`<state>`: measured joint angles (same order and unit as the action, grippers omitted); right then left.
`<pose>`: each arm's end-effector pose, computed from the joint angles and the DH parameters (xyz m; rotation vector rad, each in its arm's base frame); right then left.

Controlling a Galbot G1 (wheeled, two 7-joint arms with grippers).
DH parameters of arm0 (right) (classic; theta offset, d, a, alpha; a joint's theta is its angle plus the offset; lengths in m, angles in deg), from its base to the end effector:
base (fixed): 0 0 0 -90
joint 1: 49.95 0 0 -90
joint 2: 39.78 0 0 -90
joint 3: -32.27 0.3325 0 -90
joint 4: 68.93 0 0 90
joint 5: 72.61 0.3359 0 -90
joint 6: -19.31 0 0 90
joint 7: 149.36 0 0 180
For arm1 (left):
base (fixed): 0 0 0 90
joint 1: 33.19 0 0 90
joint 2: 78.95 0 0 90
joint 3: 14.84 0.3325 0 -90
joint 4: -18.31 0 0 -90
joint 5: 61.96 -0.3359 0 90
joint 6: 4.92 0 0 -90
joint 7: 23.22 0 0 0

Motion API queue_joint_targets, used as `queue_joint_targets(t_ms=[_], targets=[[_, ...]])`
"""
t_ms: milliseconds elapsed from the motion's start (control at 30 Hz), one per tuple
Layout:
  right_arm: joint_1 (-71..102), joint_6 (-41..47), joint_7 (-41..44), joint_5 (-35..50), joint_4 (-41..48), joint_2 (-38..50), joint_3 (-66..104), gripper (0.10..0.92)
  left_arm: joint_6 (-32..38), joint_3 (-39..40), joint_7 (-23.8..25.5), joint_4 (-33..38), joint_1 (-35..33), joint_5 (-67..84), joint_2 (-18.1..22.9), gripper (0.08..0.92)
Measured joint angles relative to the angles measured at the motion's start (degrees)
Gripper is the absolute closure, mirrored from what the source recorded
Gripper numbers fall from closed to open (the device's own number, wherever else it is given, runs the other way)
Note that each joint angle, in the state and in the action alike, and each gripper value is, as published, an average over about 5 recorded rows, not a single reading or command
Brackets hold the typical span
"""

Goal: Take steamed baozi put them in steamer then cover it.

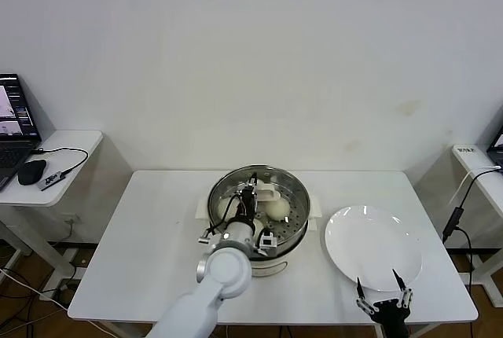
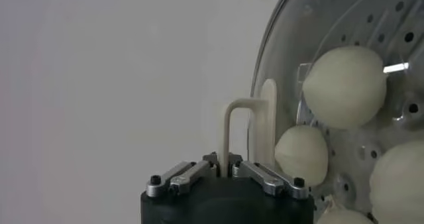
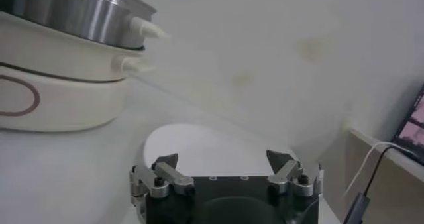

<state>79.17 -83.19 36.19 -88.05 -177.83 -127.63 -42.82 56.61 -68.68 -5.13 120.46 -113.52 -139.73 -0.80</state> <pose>0.0991 -0.0901 -0.3648 -0.0299 -2.8941 0.6338 0.3111 -0.1359 -0.2473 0.3002 2.2205 2.1216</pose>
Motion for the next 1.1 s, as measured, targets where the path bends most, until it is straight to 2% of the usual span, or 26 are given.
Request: queue_joint_targets(t_ms=[333,567,667,867,1100], targets=[[0.4,-0.2,-0.1,-0.3,-0.1,0.0,-0.3,0.203,1.1,-1.6,-1.2,5.6,-3.9,0.5,-2.7,0.468],[0.6,-0.4,-0.2,-0.4,-0.2,0.2,-0.5,0.203,2.5,-3.0,-2.8,13.5,-9.9,2.7,-5.9,0.262],[0.7,-0.4,-0.2,-0.4,-0.2,0.2,-0.7,0.203,3.4,-3.8,-3.9,17.4,-13.2,5.0,-7.4,0.199],[1.2,-0.5,-0.1,-0.1,-0.6,0.4,-1.1,0.203,7.4,-8.1,-8.8,24.0,-22.1,14.7,-8.7,0.177],[2.5,-1.0,-0.5,0.7,-1.5,2.1,-2.4,0.203,18.7,-18.9,-18.8,26.5,-33.8,37.7,-8.1,0.177]])
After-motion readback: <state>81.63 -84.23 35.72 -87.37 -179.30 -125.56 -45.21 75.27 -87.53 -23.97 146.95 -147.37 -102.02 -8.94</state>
